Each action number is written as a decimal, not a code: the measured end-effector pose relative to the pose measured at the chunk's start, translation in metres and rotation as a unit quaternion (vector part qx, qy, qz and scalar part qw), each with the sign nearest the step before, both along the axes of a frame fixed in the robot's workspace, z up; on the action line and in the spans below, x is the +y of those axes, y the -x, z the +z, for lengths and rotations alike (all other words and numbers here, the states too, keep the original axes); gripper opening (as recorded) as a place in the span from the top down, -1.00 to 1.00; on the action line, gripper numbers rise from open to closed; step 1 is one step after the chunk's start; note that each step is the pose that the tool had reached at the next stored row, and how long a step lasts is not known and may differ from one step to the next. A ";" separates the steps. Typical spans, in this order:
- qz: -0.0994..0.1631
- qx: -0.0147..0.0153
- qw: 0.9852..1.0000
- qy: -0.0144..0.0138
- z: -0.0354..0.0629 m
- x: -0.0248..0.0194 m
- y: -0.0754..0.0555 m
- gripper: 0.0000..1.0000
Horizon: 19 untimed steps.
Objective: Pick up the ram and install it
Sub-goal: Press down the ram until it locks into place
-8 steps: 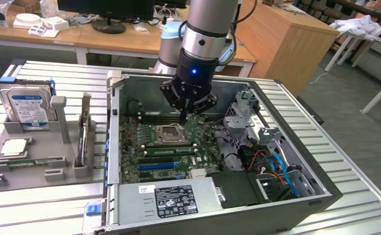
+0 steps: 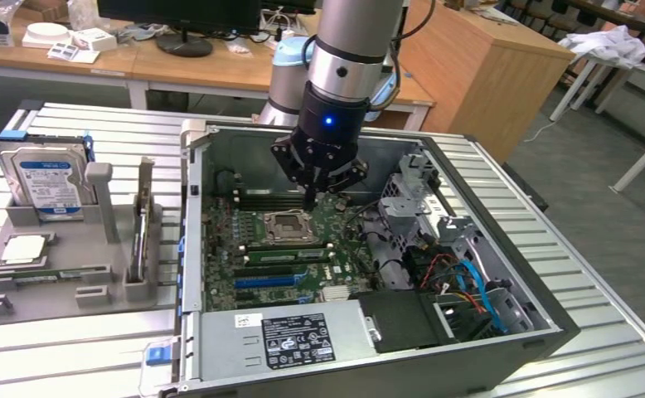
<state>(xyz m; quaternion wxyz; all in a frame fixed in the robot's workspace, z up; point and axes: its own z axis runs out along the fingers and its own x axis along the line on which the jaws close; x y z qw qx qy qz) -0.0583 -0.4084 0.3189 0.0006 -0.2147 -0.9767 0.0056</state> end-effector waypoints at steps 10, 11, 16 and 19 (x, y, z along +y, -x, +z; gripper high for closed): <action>0.029 0.000 1.000 0.000 -0.0001 0.0000 0.000 0.79; 0.038 0.000 0.999 0.000 -0.0001 0.0000 0.000 0.79; 0.083 0.000 0.997 0.001 -0.0001 0.0000 0.000 0.79; 0.111 0.000 0.994 0.001 -0.0001 0.0000 0.000 0.79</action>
